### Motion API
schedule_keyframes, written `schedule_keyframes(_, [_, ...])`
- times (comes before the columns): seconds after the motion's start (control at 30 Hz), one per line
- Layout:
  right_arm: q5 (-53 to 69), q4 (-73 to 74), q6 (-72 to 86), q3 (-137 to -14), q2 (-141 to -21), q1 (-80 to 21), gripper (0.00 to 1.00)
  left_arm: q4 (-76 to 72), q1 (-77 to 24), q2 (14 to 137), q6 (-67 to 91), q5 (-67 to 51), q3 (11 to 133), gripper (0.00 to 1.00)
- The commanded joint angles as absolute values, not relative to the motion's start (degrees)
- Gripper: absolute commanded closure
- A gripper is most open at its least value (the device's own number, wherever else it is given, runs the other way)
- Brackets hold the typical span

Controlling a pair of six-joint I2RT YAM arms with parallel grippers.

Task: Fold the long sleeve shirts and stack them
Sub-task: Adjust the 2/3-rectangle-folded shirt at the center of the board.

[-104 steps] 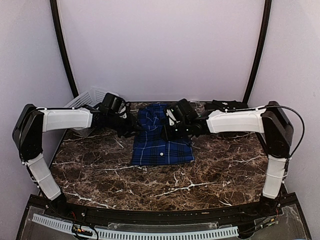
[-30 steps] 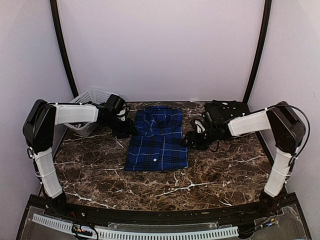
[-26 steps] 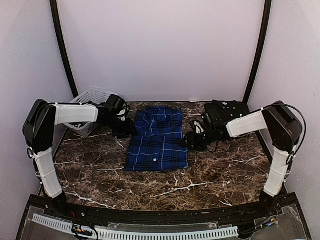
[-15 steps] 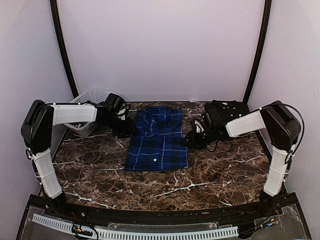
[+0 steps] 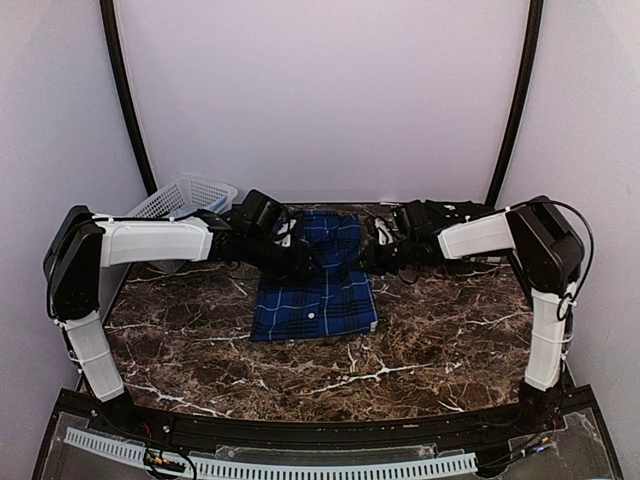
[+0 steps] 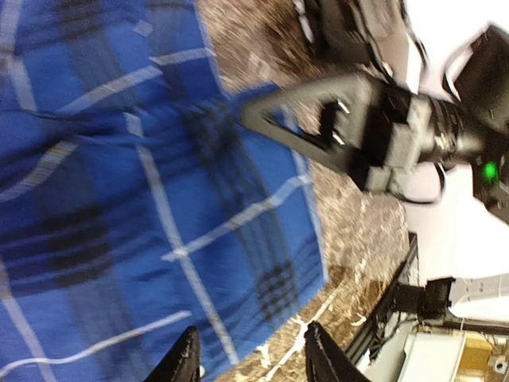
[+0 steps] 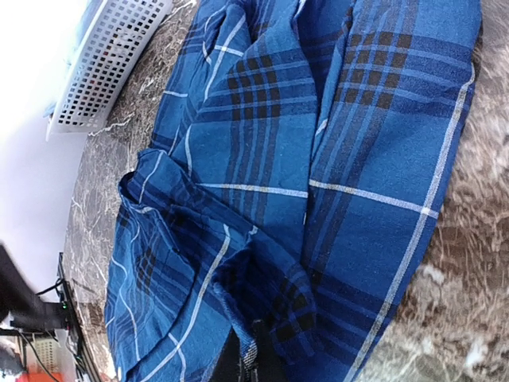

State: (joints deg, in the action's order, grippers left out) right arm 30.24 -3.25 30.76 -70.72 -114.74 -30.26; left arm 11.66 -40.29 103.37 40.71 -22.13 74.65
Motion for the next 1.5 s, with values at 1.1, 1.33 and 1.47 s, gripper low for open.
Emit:
schedule_keyframes(1.1, [20.13, 9.72, 25.13, -65.74, -99.43, -35.61, 0.55, 4.71, -46.69, 106.55, 49.28, -16.20, 75.10, 0.60])
schedule_keyframes(1.33, [21.56, 6.34, 27.17, -55.88, -93.72, -37.08, 0.38, 3.42, -42.49, 109.30, 49.12, -17.61, 73.36, 0.60])
schedule_keyframes(1.47, [28.43, -2.05, 28.56, -49.75, -92.09, -36.11, 0.28, 2.91, -41.46, 112.09, 48.79, -18.26, 74.00, 0.60])
